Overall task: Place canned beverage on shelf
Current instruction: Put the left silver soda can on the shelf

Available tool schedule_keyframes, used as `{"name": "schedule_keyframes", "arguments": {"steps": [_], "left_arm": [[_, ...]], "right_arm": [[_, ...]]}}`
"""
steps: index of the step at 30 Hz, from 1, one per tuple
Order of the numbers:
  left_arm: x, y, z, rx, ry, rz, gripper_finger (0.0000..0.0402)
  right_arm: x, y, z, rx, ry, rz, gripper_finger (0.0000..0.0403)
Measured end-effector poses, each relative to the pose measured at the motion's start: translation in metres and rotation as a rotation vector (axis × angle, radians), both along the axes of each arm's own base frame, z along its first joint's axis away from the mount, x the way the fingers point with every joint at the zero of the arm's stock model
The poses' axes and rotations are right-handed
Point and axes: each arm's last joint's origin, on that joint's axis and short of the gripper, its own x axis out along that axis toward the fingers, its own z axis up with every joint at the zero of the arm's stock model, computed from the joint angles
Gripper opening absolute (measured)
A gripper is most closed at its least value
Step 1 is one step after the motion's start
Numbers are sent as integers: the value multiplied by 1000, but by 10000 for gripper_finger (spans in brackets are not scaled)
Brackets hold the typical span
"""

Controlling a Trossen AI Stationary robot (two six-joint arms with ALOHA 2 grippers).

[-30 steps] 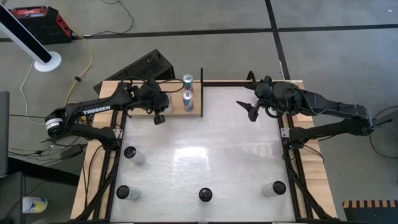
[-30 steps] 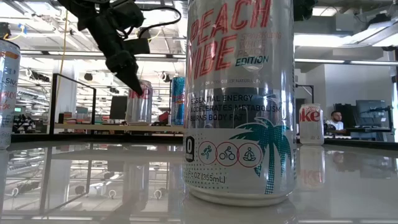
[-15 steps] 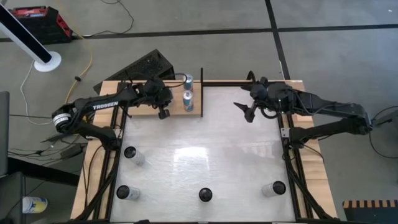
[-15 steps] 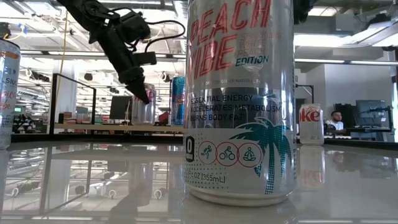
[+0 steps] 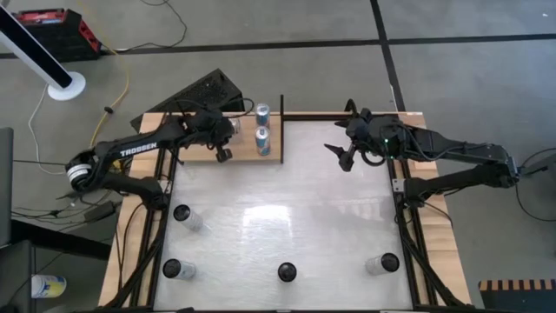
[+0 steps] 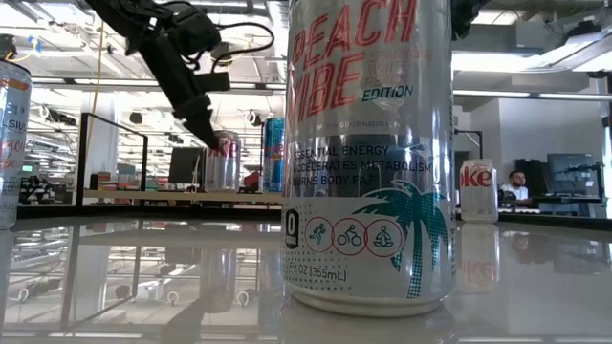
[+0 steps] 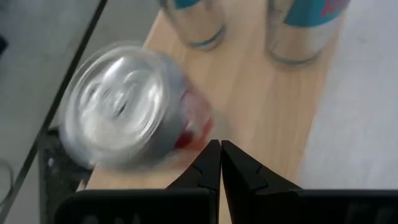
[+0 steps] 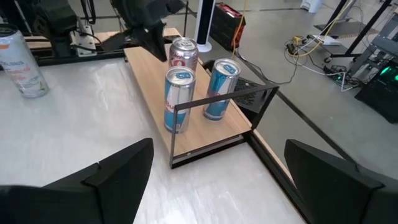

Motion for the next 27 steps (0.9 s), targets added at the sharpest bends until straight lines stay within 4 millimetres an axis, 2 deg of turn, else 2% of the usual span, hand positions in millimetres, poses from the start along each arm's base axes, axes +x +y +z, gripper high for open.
{"name": "schedule_keyframes", "arguments": {"steps": [5, 13, 27], "left_arm": [[-5, 5, 1, 13, 5, 49, 0], [-3, 22, -9, -14, -11, 58, 0], [-2, 31, -10, 32, -26, 72, 0]], "right_arm": [[-1, -5, 0, -2, -2, -22, 385], [-1, -6, 0, 3, -7, -28, 385], [-1, -6, 0, 4, -8, -28, 385]]}}
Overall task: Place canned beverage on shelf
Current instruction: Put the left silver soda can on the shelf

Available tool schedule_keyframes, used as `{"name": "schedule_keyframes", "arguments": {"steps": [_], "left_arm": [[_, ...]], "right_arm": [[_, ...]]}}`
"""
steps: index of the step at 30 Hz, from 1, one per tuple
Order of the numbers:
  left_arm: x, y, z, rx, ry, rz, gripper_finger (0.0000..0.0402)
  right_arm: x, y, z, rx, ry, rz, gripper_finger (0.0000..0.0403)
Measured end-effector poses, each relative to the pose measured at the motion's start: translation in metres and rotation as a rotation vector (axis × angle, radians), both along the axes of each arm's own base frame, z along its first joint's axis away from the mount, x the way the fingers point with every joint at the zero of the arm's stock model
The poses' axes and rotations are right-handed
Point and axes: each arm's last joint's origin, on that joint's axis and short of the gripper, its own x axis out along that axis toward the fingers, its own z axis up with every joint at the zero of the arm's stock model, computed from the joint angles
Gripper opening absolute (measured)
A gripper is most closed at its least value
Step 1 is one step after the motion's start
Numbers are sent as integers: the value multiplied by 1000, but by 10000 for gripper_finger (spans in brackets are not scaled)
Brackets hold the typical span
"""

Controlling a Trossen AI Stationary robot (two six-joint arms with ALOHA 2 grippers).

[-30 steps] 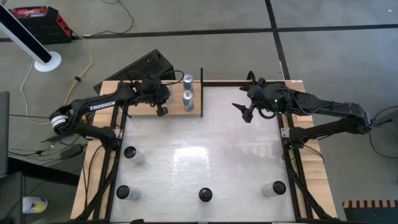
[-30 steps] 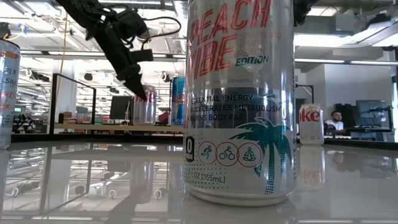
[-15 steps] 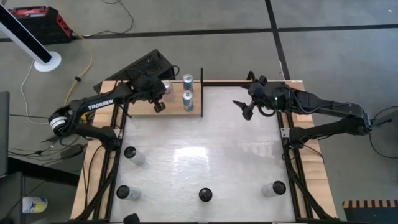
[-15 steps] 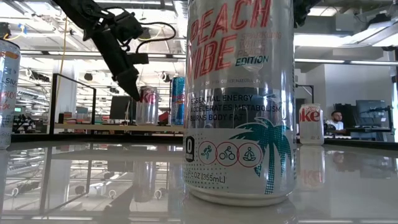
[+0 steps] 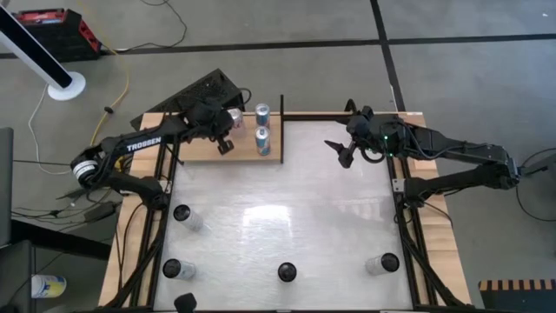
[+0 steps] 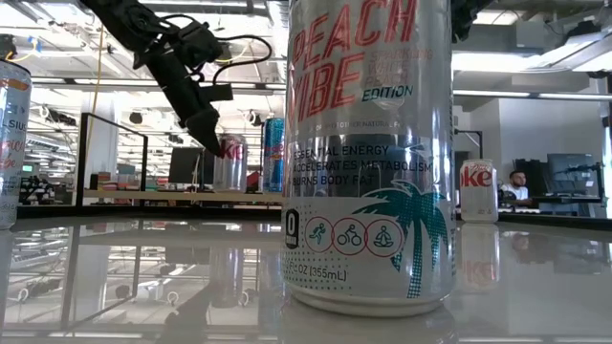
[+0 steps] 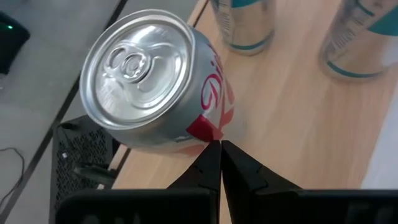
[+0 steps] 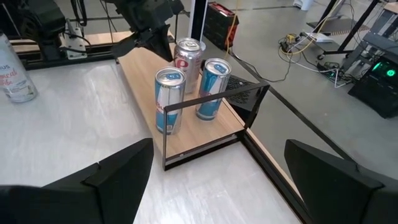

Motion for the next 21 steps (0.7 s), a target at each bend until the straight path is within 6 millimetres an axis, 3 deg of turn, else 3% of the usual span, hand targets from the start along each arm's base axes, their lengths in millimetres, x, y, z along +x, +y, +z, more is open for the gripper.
{"name": "schedule_keyframes", "arguments": {"steps": [17, 21], "left_arm": [[1, 4, 4, 11, -65, -21, 0], [-6, -3, 9, 1, -44, -17, 0]], "right_arm": [[0, 0, 0, 22, -13, -8, 385], [-1, 0, -2, 46, -2, -16, 385]]}}
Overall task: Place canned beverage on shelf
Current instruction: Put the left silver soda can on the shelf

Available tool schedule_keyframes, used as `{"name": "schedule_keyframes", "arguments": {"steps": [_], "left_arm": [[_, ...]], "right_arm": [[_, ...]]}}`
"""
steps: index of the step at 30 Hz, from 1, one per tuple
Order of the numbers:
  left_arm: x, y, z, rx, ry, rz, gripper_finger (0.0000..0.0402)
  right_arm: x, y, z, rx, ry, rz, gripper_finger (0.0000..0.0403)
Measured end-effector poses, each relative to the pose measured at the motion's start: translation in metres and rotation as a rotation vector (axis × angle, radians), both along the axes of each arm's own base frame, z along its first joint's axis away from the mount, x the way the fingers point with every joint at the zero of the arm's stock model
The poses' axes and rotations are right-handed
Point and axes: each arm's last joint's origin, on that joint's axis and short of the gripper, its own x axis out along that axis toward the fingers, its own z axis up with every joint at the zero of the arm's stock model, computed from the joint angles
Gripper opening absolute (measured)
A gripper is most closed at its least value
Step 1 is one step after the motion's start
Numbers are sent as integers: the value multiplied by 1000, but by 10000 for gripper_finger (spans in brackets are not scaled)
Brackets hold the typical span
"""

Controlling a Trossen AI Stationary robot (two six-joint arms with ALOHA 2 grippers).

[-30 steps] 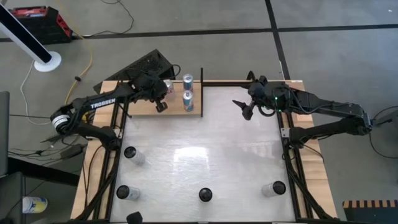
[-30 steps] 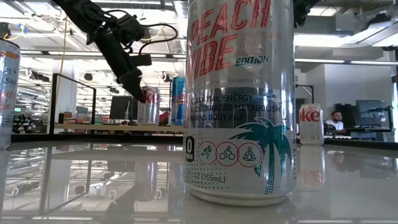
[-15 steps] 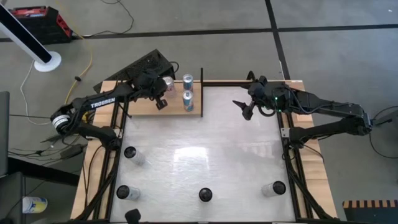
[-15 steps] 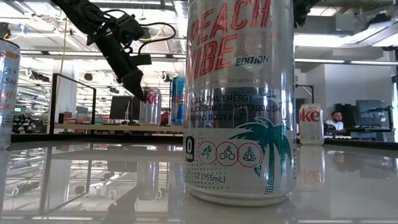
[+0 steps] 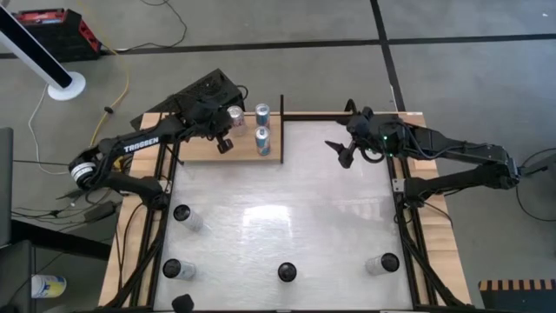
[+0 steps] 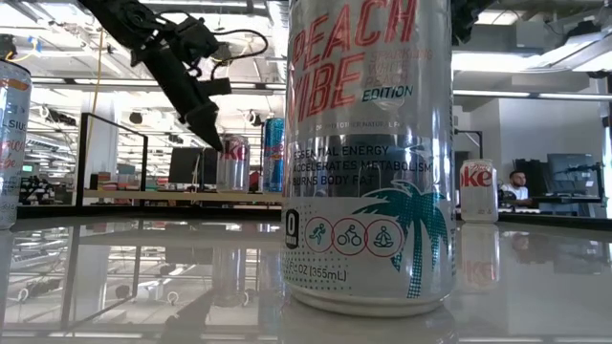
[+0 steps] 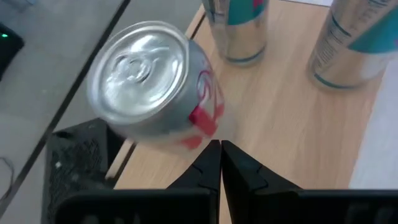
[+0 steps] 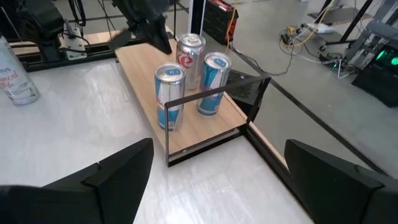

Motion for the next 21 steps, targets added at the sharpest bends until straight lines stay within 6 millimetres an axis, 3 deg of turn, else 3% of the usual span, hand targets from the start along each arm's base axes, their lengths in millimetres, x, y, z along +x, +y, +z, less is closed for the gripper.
{"name": "schedule_keyframes", "arguments": {"steps": [7, 21], "left_arm": [[-11, 4, 3, 21, 37, 94, 0], [-4, 29, -19, -9, 22, 123, 0]], "right_arm": [[0, 0, -1, 4, 13, -1, 385], [0, 1, -1, 6, 12, 5, 385]]}}
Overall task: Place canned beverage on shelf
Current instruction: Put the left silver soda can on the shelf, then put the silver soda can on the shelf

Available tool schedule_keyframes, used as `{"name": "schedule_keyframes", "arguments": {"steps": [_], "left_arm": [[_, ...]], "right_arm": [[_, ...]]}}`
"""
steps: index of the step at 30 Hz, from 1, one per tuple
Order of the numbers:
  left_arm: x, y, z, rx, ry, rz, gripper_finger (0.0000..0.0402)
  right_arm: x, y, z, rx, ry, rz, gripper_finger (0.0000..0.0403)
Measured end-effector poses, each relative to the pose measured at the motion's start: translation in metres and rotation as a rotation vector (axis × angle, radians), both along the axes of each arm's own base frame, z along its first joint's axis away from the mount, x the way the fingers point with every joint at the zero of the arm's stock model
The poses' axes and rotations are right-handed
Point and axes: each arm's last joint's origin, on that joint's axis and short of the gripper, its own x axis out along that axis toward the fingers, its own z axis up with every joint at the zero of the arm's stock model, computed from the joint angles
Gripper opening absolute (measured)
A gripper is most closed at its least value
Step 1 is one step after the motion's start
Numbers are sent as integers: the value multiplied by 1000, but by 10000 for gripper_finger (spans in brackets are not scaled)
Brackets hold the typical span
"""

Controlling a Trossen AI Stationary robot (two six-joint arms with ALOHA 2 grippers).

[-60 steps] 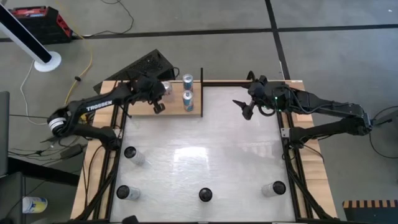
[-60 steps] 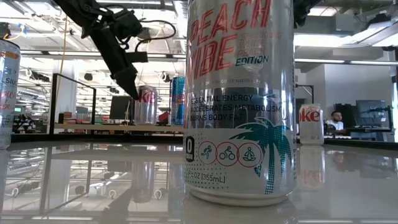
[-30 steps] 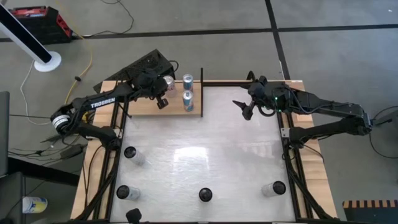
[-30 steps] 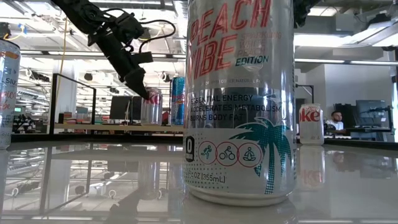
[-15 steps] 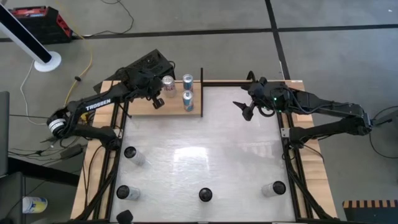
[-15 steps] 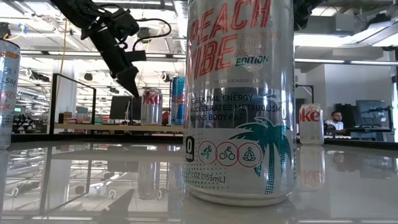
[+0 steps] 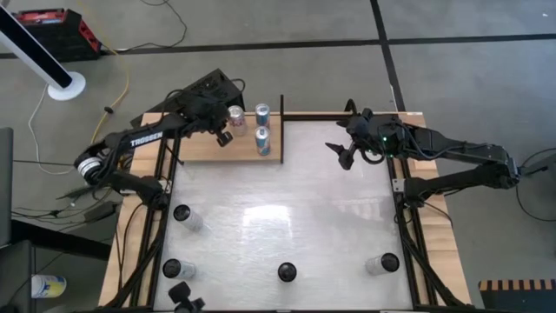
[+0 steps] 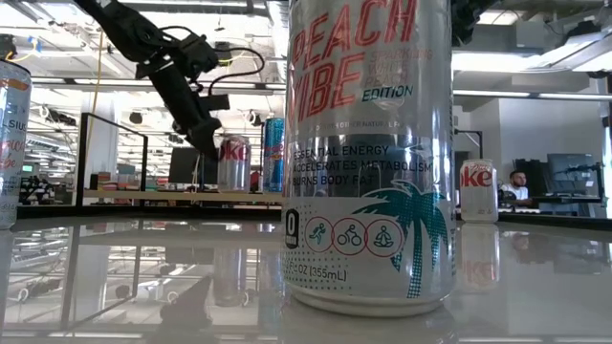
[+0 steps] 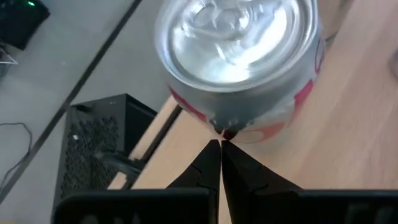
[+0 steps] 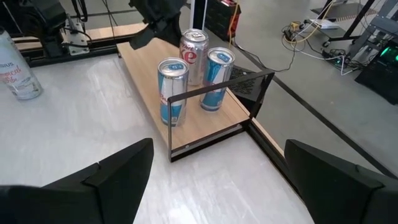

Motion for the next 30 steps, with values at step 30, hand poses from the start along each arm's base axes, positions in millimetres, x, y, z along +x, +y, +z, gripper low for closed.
{"name": "schedule_keyframes", "arguments": {"steps": [30], "left_arm": [[-3, -19, 21, 29, -47, 14, 0]], "right_arm": [[-21, -37, -12, 109, 82, -258, 385]]}}
